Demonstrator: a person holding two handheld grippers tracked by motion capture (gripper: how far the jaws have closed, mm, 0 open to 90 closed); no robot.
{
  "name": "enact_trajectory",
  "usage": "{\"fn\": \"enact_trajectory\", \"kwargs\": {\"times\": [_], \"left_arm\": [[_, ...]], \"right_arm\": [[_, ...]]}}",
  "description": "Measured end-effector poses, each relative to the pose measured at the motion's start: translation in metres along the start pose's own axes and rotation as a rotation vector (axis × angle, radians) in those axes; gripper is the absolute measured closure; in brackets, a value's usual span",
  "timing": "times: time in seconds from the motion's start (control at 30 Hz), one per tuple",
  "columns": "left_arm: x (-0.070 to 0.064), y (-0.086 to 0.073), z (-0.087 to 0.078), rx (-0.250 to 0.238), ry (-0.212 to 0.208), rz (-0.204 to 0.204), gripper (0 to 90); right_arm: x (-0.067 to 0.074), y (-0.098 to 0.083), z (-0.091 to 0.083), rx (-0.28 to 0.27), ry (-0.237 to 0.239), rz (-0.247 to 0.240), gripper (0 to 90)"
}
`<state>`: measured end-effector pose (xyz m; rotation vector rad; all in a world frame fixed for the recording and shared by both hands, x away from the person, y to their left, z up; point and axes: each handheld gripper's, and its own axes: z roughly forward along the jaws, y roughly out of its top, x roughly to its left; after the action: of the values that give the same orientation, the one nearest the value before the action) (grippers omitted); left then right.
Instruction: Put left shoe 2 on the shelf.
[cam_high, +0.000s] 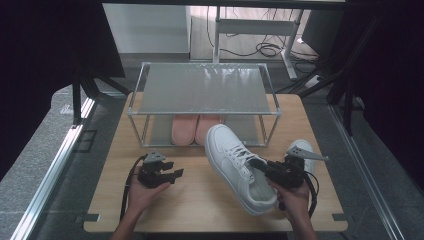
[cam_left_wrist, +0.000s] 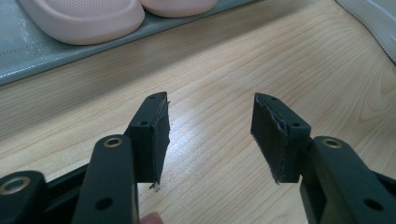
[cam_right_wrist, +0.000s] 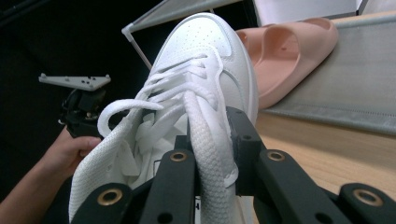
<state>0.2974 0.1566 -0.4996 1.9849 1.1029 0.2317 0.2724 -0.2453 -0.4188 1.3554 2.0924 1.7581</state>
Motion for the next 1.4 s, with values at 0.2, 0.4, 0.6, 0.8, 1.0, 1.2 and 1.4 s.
{"fn": "enact_trajectory", "kwargs": {"times": [0.2,0.4,0.6,0.8,1.0,1.2,1.4], "left_arm": [[0.000,0.000,0.000,-0.002,0.000,-0.001,47.4],[0.000,0.000,0.000,-0.001,0.000,0.000,47.4],[0.000,0.000,0.000,-0.002,0.000,0.001,47.4],[-0.001,0.000,0.001,0.001,-0.006,0.000,47.4],[-0.001,0.000,0.001,-0.001,-0.006,-0.002,47.4],[0.000,0.000,0.001,0.000,-0.008,-0.001,47.4],[0.001,0.000,0.002,0.002,-0.007,-0.003,47.4]], "right_arm": [[-0.001,0.004,-0.003,-0.028,0.021,0.015,81.7],[0.001,0.012,-0.006,-0.059,0.041,0.011,81.7],[0.003,0.022,-0.006,-0.086,0.063,0.015,81.6],[0.006,0.034,-0.007,-0.119,0.082,0.026,81.6],[0.008,0.051,-0.005,-0.136,0.085,0.013,81.7],[0.005,0.068,0.003,-0.163,0.104,0.036,81.7],[0.002,0.084,0.011,-0.190,0.098,0.049,81.7]]}}
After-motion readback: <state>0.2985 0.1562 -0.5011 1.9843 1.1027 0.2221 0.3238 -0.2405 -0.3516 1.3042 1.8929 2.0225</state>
